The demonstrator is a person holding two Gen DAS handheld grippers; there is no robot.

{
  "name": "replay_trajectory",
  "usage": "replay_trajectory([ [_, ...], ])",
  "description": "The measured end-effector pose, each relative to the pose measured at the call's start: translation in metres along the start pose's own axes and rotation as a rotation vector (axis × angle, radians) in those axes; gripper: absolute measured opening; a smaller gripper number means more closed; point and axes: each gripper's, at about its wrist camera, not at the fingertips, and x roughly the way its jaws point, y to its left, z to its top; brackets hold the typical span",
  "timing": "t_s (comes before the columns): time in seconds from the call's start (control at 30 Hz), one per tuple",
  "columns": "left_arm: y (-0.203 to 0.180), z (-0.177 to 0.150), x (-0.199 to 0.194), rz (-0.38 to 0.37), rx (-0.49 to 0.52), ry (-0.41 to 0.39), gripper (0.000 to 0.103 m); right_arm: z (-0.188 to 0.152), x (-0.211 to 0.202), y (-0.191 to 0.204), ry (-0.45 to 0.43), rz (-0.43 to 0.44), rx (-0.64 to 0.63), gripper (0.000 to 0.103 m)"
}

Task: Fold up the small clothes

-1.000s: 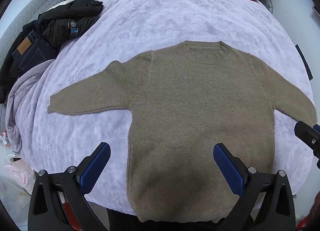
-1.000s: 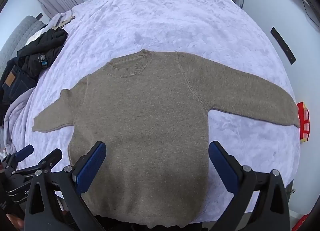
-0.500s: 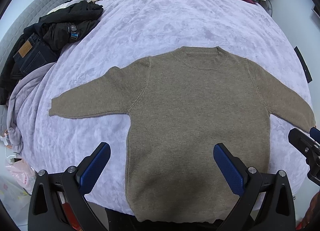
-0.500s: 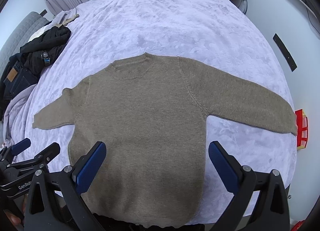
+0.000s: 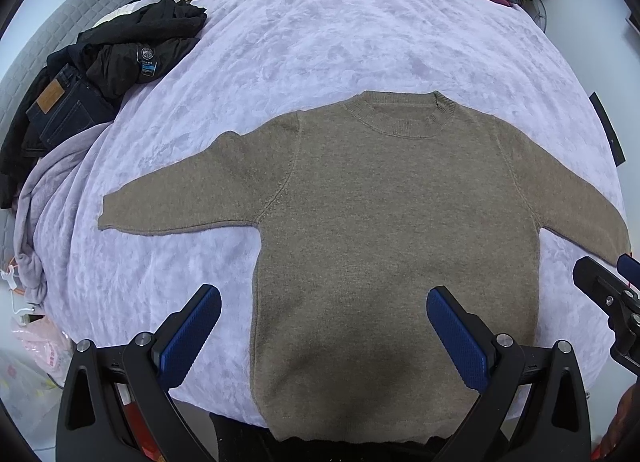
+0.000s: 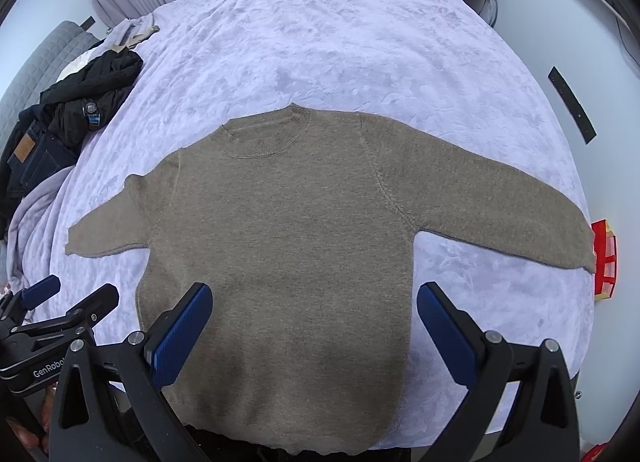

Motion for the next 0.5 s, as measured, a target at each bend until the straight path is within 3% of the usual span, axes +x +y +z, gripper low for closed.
replay_trajectory([
  [0.5, -0.0049, -0.0024, -0.0017, -0.001, -0.002, 0.001, 0.103, -0.0015, 0.0012, 0.0053, 0.0, -0.004, -0.002, 0.102],
])
